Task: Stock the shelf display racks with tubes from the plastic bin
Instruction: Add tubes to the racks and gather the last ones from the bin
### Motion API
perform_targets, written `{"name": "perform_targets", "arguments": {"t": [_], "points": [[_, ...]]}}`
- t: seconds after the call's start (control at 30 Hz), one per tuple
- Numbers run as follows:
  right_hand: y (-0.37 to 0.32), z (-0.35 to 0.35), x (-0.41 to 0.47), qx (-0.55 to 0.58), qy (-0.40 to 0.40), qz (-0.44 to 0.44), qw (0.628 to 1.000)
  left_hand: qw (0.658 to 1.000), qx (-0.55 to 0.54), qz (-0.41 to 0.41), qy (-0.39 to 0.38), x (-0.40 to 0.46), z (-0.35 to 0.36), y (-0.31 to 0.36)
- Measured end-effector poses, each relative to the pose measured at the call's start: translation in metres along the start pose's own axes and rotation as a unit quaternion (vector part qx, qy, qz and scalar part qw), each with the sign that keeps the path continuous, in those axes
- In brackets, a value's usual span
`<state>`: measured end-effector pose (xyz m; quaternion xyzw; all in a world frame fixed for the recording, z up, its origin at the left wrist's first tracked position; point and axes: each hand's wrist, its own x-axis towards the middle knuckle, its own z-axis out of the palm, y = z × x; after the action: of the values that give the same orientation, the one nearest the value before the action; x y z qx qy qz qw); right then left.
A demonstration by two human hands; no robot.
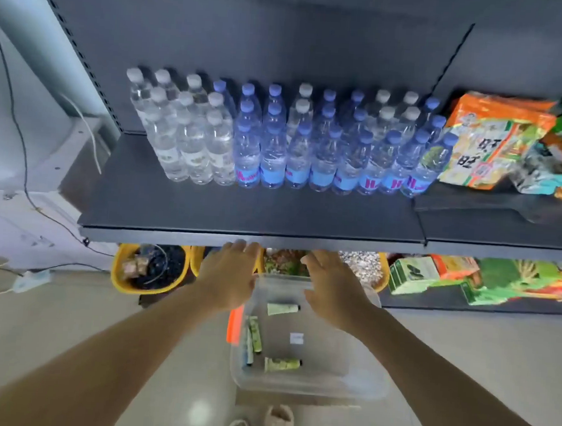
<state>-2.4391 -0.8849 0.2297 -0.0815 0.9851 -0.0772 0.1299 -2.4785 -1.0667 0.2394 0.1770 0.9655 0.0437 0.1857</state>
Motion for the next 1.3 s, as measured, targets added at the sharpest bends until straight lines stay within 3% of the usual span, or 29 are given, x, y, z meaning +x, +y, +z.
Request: {"name": "perform_targets", "arguments": {"t": [0.13,0.33,0.57,0.8,1.07,1.17,1.3], "points": [[0.019,0.074,-0.012,0.008,-0.109,0.037,0.993,0.995,-0.017,-0.015,-0.099,0.009,0.082,-0.008],[0.055,0.178,-0.015,0.045,-0.197,0.072,0.977,0.975,-0.092,-0.063,-0.192,0.024,0.188,-0.007],[0.091,0.304,0.019,0.096,-0.257,0.081,0.958,0.952,-0.163,-0.159,-0.204,0.09,0.297,0.001],[0.102,0.415,0.061,0.092,-0.302,0.013,0.949,0.971,-0.036,-0.137,-0.192,0.151,0.391,-0.007],[0.094,0.463,0.078,0.022,-0.247,-0.1,0.964,0.972,0.16,-0.067,-0.158,0.176,0.446,-0.005],[0.103,0.458,0.081,0.034,-0.259,-0.061,0.963,0.975,0.119,-0.08,-0.169,0.18,0.446,-0.003],[0.121,0.439,0.082,0.101,-0.263,0.037,0.959,0.962,-0.057,-0.167,-0.207,0.183,0.438,-0.006]]}}
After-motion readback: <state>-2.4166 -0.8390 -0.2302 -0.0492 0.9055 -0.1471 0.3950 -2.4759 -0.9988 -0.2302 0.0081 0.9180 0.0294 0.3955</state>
